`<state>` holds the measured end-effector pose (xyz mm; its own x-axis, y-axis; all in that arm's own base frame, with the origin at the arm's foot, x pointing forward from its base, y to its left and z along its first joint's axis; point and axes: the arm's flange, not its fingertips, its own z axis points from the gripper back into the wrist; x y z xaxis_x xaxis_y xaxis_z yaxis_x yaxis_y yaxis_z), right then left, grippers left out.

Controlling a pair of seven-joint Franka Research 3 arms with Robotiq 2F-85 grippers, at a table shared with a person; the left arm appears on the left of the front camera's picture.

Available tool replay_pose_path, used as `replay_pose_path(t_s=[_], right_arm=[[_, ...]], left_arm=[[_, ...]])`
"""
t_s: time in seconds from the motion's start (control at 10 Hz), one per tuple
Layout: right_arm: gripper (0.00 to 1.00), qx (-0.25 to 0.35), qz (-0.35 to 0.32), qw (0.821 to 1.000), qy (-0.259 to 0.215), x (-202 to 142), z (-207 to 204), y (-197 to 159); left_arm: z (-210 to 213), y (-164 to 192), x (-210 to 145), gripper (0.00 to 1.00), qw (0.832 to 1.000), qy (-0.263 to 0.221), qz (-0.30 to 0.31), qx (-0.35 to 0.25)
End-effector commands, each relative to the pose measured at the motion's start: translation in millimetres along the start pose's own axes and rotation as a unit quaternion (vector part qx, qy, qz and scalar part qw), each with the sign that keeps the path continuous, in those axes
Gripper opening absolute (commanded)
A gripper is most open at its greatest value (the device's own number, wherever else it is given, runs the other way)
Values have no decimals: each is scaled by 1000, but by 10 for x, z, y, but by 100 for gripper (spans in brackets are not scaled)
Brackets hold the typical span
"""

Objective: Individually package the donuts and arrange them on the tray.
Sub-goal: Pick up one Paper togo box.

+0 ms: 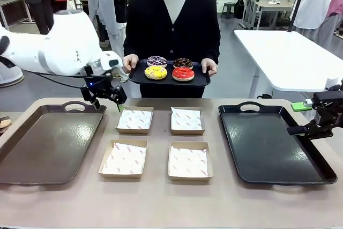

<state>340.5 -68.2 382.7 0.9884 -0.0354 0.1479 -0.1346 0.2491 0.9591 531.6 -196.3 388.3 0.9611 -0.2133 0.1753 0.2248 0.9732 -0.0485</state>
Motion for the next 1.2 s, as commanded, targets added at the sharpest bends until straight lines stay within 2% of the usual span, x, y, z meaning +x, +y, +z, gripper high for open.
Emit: replay_pose_path(t_s=[0.0, 0.2, 0.5, 0.6, 1.1], right_arm=[[100, 4, 0, 1000, -4, 1, -11, 5], [100, 4, 0, 1000, -4, 1, -11, 5], [100, 4, 0, 1000, -4, 1, -11, 5], [100, 4, 0, 1000, -4, 1, -11, 5], [100, 4, 0, 1000, -4, 1, -11, 5]], left_arm=[[-182, -147, 179, 100, 999, -7, 9, 40], [-318, -258, 216, 100, 1000, 9, 16, 19], [-342, -198, 264, 100, 999, -1, 32, -14], [-391, -232, 191, 100, 1000, 10, 10, 12], [-391, -232, 191, 100, 1000, 10, 10, 12]])
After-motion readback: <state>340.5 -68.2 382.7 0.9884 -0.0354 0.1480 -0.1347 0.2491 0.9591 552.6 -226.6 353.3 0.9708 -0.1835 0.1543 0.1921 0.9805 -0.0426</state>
